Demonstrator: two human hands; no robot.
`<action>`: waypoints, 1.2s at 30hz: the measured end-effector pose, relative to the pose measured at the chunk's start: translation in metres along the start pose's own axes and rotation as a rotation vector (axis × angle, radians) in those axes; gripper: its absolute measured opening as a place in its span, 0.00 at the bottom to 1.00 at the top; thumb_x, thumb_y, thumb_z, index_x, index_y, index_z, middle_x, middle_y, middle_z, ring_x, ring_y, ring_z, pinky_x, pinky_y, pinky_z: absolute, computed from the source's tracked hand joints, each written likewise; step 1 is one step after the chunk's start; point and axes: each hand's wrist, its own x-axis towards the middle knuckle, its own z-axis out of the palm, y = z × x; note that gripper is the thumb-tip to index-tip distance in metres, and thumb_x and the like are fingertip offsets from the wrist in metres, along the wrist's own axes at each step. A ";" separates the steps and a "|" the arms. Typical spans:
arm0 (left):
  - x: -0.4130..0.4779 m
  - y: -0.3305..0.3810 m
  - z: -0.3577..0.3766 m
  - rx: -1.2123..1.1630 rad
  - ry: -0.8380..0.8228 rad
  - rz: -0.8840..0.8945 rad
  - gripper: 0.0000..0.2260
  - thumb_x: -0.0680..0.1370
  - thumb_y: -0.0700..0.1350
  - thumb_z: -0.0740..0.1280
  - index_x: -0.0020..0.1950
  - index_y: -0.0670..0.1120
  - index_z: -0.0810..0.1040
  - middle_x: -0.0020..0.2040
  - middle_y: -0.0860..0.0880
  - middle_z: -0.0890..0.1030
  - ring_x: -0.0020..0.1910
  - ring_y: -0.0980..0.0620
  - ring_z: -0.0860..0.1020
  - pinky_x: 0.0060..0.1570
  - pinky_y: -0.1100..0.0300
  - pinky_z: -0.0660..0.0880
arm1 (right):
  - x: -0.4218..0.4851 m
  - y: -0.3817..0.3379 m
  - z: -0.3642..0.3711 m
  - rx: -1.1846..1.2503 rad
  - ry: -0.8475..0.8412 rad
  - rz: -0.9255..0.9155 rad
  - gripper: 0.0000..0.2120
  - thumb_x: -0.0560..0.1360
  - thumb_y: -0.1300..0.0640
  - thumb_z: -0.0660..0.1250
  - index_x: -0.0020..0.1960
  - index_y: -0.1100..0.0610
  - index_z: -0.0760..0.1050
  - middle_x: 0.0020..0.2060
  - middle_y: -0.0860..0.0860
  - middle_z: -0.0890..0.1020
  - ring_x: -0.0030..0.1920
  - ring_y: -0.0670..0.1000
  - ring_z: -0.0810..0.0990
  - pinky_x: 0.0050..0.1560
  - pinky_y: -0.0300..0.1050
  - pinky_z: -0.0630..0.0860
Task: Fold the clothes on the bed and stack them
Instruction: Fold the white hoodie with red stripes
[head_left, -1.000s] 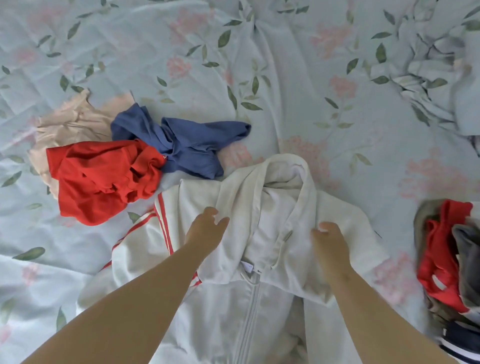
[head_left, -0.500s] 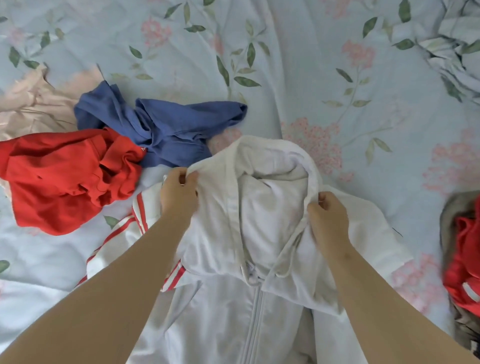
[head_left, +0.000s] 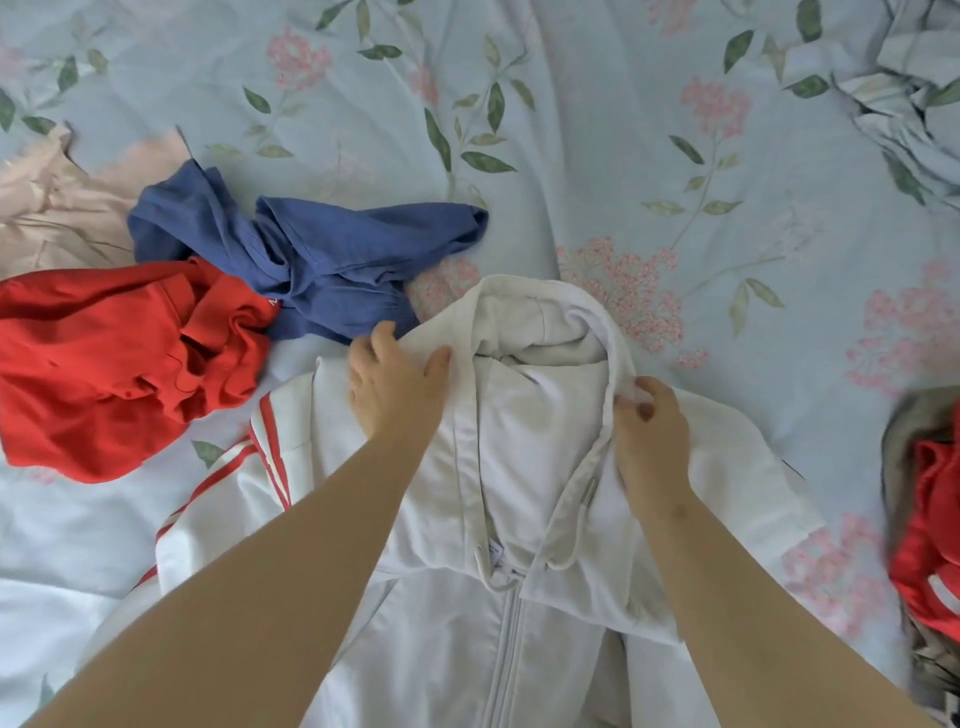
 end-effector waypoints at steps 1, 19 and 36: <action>0.007 -0.002 0.000 -0.045 -0.116 -0.085 0.28 0.76 0.55 0.66 0.70 0.44 0.62 0.66 0.43 0.68 0.61 0.42 0.71 0.57 0.50 0.69 | 0.001 0.000 -0.001 0.014 -0.038 0.069 0.18 0.75 0.54 0.64 0.64 0.56 0.70 0.51 0.50 0.76 0.53 0.54 0.76 0.55 0.49 0.73; 0.069 0.172 -0.127 -0.552 -0.324 0.458 0.30 0.82 0.42 0.58 0.78 0.52 0.43 0.76 0.48 0.57 0.72 0.50 0.62 0.68 0.54 0.64 | 0.032 -0.215 -0.043 0.399 -0.094 -0.512 0.31 0.80 0.60 0.57 0.76 0.47 0.45 0.76 0.49 0.56 0.72 0.45 0.59 0.71 0.42 0.57; -0.036 -0.004 0.024 0.559 -0.655 0.533 0.27 0.83 0.50 0.54 0.78 0.51 0.44 0.79 0.52 0.42 0.77 0.51 0.43 0.75 0.51 0.51 | -0.029 0.009 -0.004 -0.248 -0.288 -0.057 0.26 0.79 0.62 0.55 0.76 0.53 0.57 0.72 0.49 0.65 0.71 0.49 0.64 0.67 0.41 0.62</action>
